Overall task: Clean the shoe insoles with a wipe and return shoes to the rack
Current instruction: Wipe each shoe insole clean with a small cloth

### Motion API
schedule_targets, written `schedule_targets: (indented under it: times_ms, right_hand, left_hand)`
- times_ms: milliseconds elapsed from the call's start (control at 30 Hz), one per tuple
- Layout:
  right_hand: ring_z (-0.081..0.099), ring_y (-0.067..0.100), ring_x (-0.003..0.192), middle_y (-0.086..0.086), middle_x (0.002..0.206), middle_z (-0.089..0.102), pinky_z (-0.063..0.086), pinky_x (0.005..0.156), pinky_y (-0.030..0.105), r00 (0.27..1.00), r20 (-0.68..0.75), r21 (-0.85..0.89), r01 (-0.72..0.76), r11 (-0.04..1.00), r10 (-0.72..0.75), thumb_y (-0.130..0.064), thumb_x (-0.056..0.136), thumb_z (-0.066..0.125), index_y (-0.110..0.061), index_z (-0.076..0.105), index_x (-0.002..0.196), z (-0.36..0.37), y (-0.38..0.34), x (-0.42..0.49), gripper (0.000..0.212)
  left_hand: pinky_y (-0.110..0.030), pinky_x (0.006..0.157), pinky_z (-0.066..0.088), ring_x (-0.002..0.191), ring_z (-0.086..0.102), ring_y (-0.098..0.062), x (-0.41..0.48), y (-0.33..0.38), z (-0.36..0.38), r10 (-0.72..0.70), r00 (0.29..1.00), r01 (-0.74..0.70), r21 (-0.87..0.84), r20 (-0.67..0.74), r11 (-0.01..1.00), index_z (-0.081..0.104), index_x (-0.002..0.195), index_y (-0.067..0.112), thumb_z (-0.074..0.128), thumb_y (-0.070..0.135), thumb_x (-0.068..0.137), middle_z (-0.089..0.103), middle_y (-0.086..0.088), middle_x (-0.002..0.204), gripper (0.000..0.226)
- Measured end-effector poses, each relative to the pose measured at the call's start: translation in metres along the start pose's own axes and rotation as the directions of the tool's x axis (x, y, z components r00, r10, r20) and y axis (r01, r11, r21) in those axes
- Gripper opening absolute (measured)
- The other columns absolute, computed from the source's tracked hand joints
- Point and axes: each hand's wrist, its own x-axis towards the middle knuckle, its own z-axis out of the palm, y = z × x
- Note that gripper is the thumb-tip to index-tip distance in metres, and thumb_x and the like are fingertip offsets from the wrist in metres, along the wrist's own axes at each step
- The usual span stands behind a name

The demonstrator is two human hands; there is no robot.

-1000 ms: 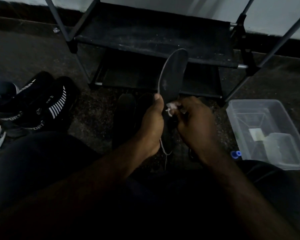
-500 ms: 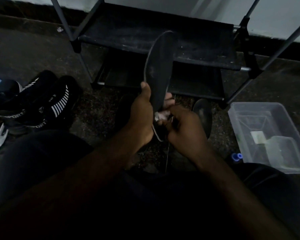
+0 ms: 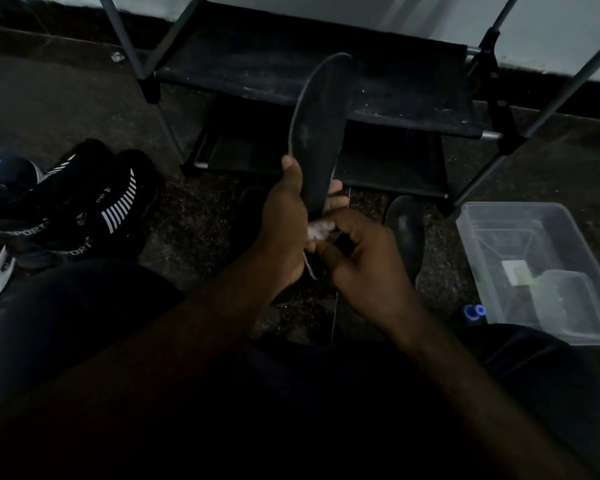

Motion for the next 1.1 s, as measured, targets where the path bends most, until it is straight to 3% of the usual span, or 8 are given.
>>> schedule_targets:
  times_ms: [133,300,500,633,800,900,1000,1100]
  right_hand:
    - [0.067,0.007,0.089,-0.007,0.092,0.071,0.055,0.082,0.036,0.999,-0.026,-0.028,0.043,0.999,-0.044,-0.005,0.084,0.069,-0.014,0.074,0.094,-0.001,0.005,0.002,0.014]
    - [0.068,0.006,0.091,-0.008,0.093,0.073,0.057,0.084,0.039,0.977,-0.190,0.029,-0.088,0.996,0.092,-0.011,0.088,0.069,-0.017,0.072,0.099,-0.009,0.016,0.006,0.012]
    - [0.068,0.005,0.090,-0.007,0.092,0.072,0.056,0.084,0.034,0.998,-0.058,0.043,0.023,0.999,-0.021,-0.002,0.084,0.069,-0.013,0.073,0.096,0.004,0.001,0.000,0.017]
    - [0.066,0.002,0.089,-0.011,0.091,0.070,0.055,0.087,0.035,0.992,-0.127,-0.020,0.019,1.000,-0.021,-0.002,0.085,0.068,-0.018,0.073,0.095,0.001,0.006,0.003,0.019]
    - [0.067,0.009,0.092,-0.008,0.093,0.071,0.056,0.084,0.040,0.960,-0.271,0.018,-0.070,0.997,0.072,-0.010,0.088,0.068,-0.017,0.071,0.099,-0.011,0.016,0.008,0.014]
    - [0.068,0.010,0.091,-0.006,0.093,0.071,0.056,0.082,0.041,0.977,-0.210,0.023,-0.037,0.999,0.041,-0.015,0.087,0.068,-0.019,0.071,0.097,-0.004,0.012,0.007,0.012]
    - [0.066,0.007,0.090,-0.005,0.093,0.071,0.056,0.081,0.035,0.994,-0.113,0.011,0.001,1.000,0.000,-0.009,0.087,0.068,-0.016,0.072,0.097,0.006,0.007,0.002,0.013]
    - [0.065,0.004,0.088,-0.006,0.093,0.070,0.055,0.080,0.029,0.988,-0.154,-0.054,0.014,0.998,-0.022,-0.009,0.087,0.067,-0.015,0.072,0.097,0.003,0.008,0.002,0.013]
  left_hand:
    - [-0.031,0.071,0.059,0.082,0.072,-0.022,-0.009,-0.003,0.000,-0.028,0.999,0.028,0.014,0.030,1.000,0.069,0.097,0.006,0.026,0.056,0.100,0.074,-0.012,0.095,0.066]
    - [-0.027,0.097,0.050,0.107,0.066,-0.018,-0.023,-0.031,0.011,-0.045,0.984,0.031,0.082,0.175,0.996,0.069,0.100,0.011,0.016,0.047,0.104,0.071,-0.009,0.109,0.064]
    - [-0.029,0.072,0.057,0.089,0.071,-0.025,-0.005,-0.004,0.000,-0.122,0.992,0.121,0.027,0.036,0.992,0.069,0.107,0.001,0.026,0.062,0.097,0.072,-0.016,0.105,0.076]
    - [-0.024,0.073,0.056,0.084,0.071,-0.017,-0.012,-0.015,0.002,-0.094,0.992,0.087,0.089,0.082,0.992,0.076,0.084,0.010,0.023,0.056,0.101,0.075,-0.010,0.092,0.072]
    - [-0.023,0.095,0.050,0.110,0.064,-0.010,-0.025,-0.037,0.014,-0.051,0.984,0.027,0.138,0.173,0.990,0.067,0.111,0.019,0.019,0.045,0.105,0.069,-0.002,0.117,0.055]
    - [-0.018,0.082,0.053,0.094,0.069,-0.008,-0.015,-0.025,0.009,-0.072,0.981,0.048,0.135,0.181,0.990,0.067,0.105,0.009,0.014,0.048,0.104,0.073,-0.003,0.101,0.066]
    - [-0.029,0.085,0.052,0.106,0.067,-0.025,-0.006,-0.011,0.000,-0.180,0.975,0.168,0.092,0.133,0.981,0.064,0.117,-0.002,0.020,0.063,0.097,0.069,-0.021,0.114,0.081]
    - [-0.025,0.086,0.051,0.108,0.066,-0.021,-0.009,-0.021,0.002,-0.110,0.986,0.096,0.118,0.125,0.988,0.066,0.115,0.003,0.020,0.057,0.100,0.070,-0.014,0.113,0.072]
